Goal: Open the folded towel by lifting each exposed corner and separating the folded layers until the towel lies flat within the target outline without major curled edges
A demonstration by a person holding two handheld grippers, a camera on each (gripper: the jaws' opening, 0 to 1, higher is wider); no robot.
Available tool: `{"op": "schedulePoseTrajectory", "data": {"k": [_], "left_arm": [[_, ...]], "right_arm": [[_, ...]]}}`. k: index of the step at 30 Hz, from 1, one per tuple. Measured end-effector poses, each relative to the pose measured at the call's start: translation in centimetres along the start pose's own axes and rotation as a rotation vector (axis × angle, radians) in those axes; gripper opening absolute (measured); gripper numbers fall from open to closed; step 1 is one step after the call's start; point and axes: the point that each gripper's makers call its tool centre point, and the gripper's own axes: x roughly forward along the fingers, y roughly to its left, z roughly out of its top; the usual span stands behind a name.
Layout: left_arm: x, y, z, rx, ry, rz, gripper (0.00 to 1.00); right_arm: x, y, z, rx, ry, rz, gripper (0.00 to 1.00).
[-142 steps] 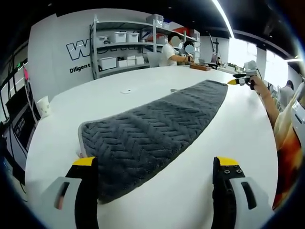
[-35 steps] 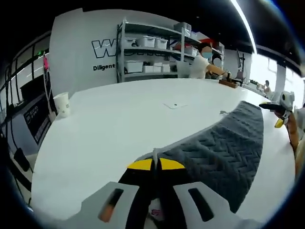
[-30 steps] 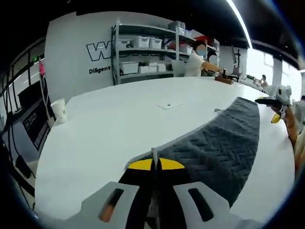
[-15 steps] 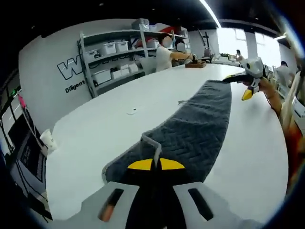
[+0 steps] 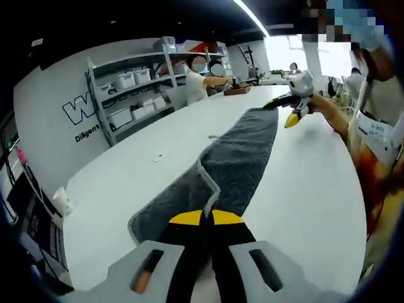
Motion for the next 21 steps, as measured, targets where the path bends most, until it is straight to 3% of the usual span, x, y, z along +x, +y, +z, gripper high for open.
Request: {"op": "schedulePoseTrajectory", "data": {"k": [9,15,21], "left_arm": [[-1.9,-1.2,-1.6,0.018,0.008,-0.030,0.02],[-1.6,-3.0,-4.5,0.066,0.114,-0.098,0.03],[-1.0,-3.7,-5.7,0.068,0.128,-0.112,0.03]], "right_arm": [[0.0,-0.2,-0.1,0.002,0.003,-0.006,0.99],[-0.1,-0.4,0.0,0.001,0.000,-0.008,0.99],[-0.2,-0.4,0.0,0.006,0.000,-0.011,0.99]]}}
